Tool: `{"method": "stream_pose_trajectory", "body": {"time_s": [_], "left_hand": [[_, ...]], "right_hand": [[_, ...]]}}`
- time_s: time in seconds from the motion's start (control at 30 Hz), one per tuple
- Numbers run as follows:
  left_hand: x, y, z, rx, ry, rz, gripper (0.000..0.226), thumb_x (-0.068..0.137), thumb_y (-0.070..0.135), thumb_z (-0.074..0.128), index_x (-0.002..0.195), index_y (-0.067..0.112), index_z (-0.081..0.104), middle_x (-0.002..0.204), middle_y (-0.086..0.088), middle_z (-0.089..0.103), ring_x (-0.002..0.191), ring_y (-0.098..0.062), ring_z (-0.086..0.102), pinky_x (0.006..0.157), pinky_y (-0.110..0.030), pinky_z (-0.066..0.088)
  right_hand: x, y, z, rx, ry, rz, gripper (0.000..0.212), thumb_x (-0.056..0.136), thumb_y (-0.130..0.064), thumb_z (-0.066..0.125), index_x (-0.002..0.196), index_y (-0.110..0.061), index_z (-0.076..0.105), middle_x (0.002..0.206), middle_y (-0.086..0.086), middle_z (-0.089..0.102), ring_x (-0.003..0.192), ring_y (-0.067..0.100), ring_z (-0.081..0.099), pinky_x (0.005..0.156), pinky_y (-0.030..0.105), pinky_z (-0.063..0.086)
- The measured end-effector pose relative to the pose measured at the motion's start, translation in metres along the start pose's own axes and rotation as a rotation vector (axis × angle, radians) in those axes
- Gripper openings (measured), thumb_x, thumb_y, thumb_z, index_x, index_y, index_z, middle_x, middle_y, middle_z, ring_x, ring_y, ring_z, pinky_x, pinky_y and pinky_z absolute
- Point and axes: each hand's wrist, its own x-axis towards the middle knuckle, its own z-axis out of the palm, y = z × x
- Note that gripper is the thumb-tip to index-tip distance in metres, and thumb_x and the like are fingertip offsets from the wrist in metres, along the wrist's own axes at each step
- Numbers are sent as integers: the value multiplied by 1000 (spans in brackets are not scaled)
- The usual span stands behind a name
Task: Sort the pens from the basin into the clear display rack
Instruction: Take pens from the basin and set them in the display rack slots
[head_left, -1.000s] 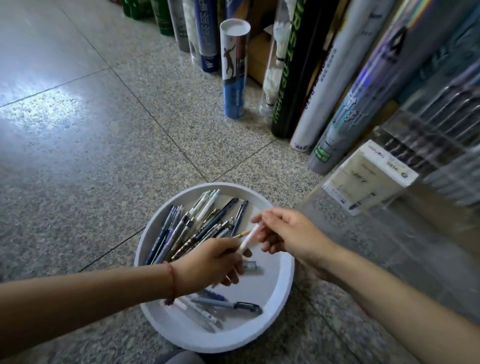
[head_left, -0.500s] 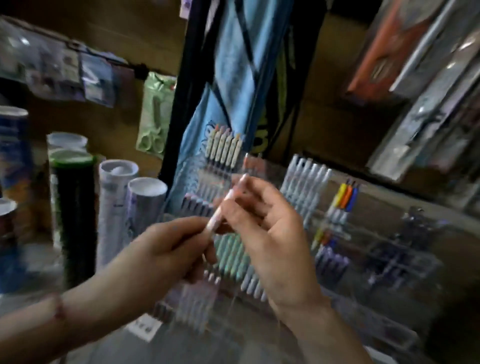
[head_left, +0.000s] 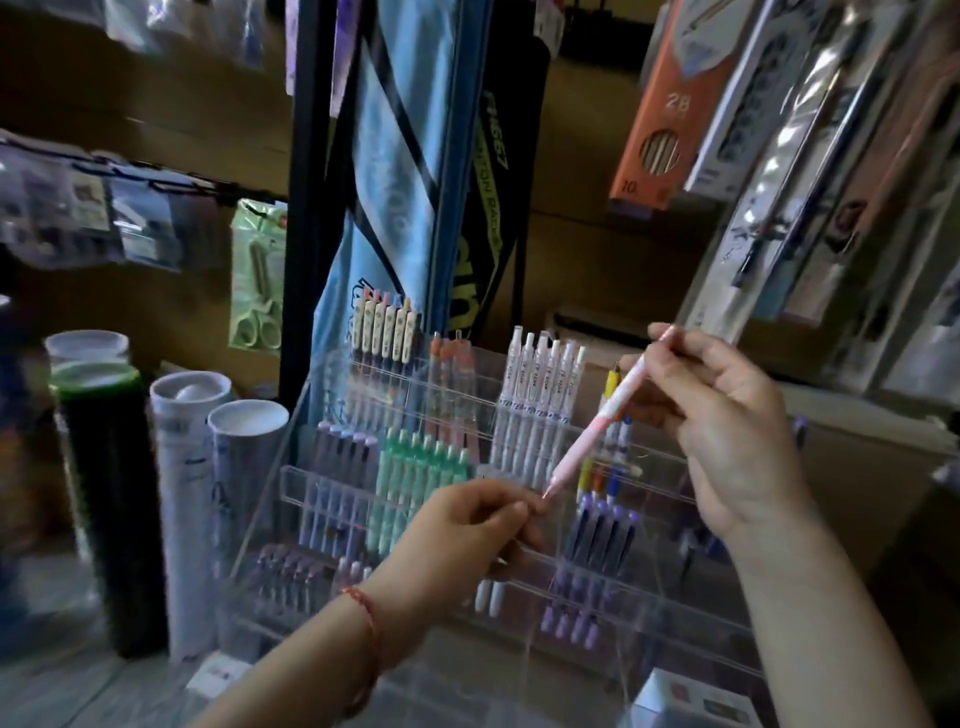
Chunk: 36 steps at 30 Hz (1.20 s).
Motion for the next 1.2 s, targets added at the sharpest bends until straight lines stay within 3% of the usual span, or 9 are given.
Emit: {"method": "stream_pose_trajectory", "body": {"time_s": [0.1, 0.23, 0.37, 0.53, 0.67, 0.77, 0.83, 1.03, 1.2], "left_hand": [[-8, -11, -21, 105, 74, -23, 26, 93, -2, 41, 88, 10, 64, 72, -1, 63, 51, -3, 55, 52, -16, 46], [-9, -18, -50, 240, 261, 75, 30, 92, -2, 42, 87, 18, 64, 80, -1, 66, 63, -9, 60, 61, -25, 51], [0, -18, -63, 303, 349, 152, 36, 92, -4, 40, 85, 24, 61, 86, 0, 64, 70, -11, 60, 63, -22, 49], [6, -18, -69, 311, 293, 163, 37, 92, -6, 38, 84, 22, 61, 85, 0, 63, 69, -10, 59, 60, -25, 47], [-6, -31, -99, 427, 257, 166, 40, 91, -8, 39, 83, 25, 62, 84, 3, 65, 69, -7, 59, 57, -14, 48], [-23, -49, -121, 550, 242, 140, 45, 88, -10, 42, 82, 30, 62, 87, 8, 67, 71, 2, 60, 63, -15, 49], [-32, -59, -126, 611, 251, 152, 44, 88, -7, 46, 84, 34, 62, 92, 15, 66, 82, 3, 61, 73, -15, 45], [-37, -71, -112, 842, 210, 242, 42, 91, 0, 42, 120, 26, 57, 111, 16, 51, 111, -4, 43, 88, -11, 31], [-37, -85, -110, 897, 177, 202, 46, 93, 2, 38, 133, 23, 45, 132, 6, 48, 124, -11, 32, 97, -14, 24]], "right_hand": [[-4, 9, -5, -66, -77, 44, 26, 84, -17, 60, 108, -26, 60, 91, 6, 72, 86, 14, 69, 70, 23, 52], [-11, 20, -4, -88, -130, 59, 23, 84, -13, 59, 105, -20, 59, 90, 6, 73, 85, 18, 70, 76, 34, 55], [-11, 27, 5, -52, -153, 74, 21, 86, -9, 58, 103, -20, 59, 85, 5, 74, 76, 16, 70, 64, 25, 56], [-16, 35, 19, -71, -195, 71, 8, 89, -11, 55, 94, -15, 60, 81, 8, 70, 64, 14, 66, 57, 23, 55], [-31, 47, 27, -99, -244, 65, 7, 87, -9, 57, 92, -12, 59, 81, 9, 72, 69, 16, 69, 60, 26, 57], [-46, 55, 39, -137, -317, 11, 8, 83, -15, 60, 91, -14, 60, 85, 9, 72, 75, 19, 70, 66, 28, 58], [-56, 63, 50, -232, -355, -41, 8, 84, -14, 63, 91, -15, 60, 87, 5, 70, 78, 15, 69, 70, 27, 58], [-83, 93, 78, -388, -438, -26, 8, 84, -13, 67, 85, -18, 60, 81, -6, 67, 77, 6, 65, 76, 28, 55], [-94, 111, 84, -469, -446, 1, 17, 82, -11, 69, 78, -23, 58, 80, -5, 66, 75, 12, 66, 76, 36, 55]]}}
